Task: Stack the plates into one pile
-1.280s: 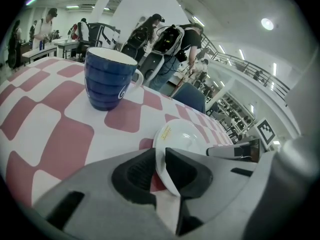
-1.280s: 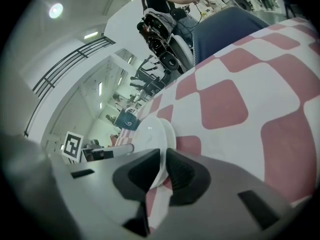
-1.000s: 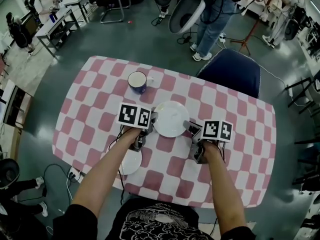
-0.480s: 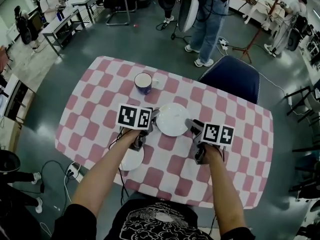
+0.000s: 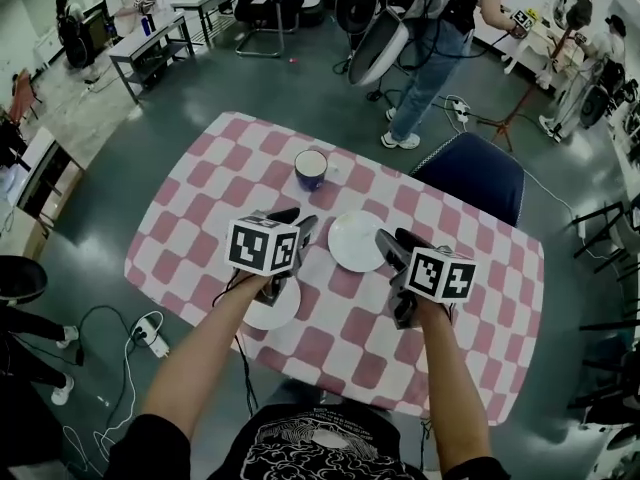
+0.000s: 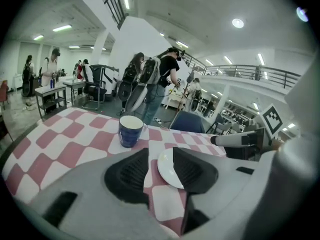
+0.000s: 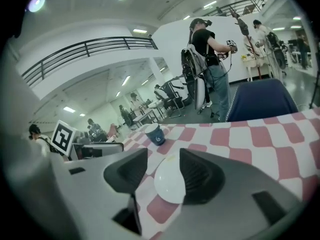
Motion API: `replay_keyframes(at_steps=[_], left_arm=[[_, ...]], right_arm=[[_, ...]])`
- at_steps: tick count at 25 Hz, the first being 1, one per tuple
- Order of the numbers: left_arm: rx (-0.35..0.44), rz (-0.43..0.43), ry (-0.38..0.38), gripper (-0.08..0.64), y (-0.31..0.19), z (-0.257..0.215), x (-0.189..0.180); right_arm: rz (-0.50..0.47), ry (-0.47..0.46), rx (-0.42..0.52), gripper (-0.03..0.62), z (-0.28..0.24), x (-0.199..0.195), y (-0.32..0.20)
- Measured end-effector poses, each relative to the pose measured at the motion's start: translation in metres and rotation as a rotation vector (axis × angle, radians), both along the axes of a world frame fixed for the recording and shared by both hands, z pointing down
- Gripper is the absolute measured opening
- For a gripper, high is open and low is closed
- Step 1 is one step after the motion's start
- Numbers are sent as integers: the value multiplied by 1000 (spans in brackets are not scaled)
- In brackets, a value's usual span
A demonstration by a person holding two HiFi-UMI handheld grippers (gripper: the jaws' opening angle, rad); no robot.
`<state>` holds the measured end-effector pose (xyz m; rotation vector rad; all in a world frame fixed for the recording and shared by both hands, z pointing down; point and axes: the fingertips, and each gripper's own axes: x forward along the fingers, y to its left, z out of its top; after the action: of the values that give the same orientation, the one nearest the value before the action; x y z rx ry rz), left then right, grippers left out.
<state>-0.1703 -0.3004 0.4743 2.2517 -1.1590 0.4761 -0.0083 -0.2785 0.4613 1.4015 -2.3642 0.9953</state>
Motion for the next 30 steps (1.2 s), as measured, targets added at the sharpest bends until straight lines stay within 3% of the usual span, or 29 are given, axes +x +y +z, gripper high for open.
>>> replay_keyframes(at_steps=[11,22,30], left_arm=[[190,-145,-78,196,43,-55,-48],[218,-310,-124,227,115,-62,-77],[193,-411,-136,235,160,-51,-112]], right_arm=[[-143,79,178,249,-47,-43,19],[-294,100,269,271,-71,-69,61],[-418,99,258,285,-57,-109,92]])
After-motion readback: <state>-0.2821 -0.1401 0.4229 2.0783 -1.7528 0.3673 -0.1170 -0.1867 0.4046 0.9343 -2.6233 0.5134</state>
